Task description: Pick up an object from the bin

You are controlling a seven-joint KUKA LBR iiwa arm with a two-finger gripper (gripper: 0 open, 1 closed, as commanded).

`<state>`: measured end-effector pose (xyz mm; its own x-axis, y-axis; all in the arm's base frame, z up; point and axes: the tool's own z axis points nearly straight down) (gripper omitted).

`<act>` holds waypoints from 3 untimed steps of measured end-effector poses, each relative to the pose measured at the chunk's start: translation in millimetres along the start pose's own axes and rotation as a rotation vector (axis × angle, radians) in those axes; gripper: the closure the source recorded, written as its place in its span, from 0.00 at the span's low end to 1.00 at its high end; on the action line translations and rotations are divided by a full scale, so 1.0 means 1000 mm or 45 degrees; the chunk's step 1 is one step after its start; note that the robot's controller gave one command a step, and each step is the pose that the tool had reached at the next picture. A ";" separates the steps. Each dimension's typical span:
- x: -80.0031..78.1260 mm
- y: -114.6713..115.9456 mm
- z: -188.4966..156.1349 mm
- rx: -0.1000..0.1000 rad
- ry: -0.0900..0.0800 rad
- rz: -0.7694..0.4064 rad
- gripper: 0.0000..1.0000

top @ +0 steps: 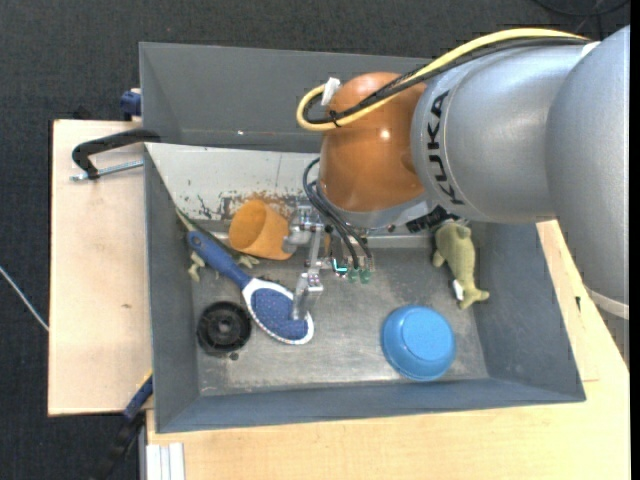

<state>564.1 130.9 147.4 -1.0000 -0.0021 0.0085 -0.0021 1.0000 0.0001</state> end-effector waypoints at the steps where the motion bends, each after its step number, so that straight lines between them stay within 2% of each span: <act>1: 0.031 0.044 0.073 0.002 -0.031 0.018 0.00; 2: 0.029 0.044 0.071 -0.002 -0.038 0.025 1.00; 3: 0.049 0.028 -0.107 -0.004 -0.027 -0.100 1.00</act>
Offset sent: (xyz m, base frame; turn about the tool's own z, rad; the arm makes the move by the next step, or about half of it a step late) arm -0.0371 0.0464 -0.0774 0.0076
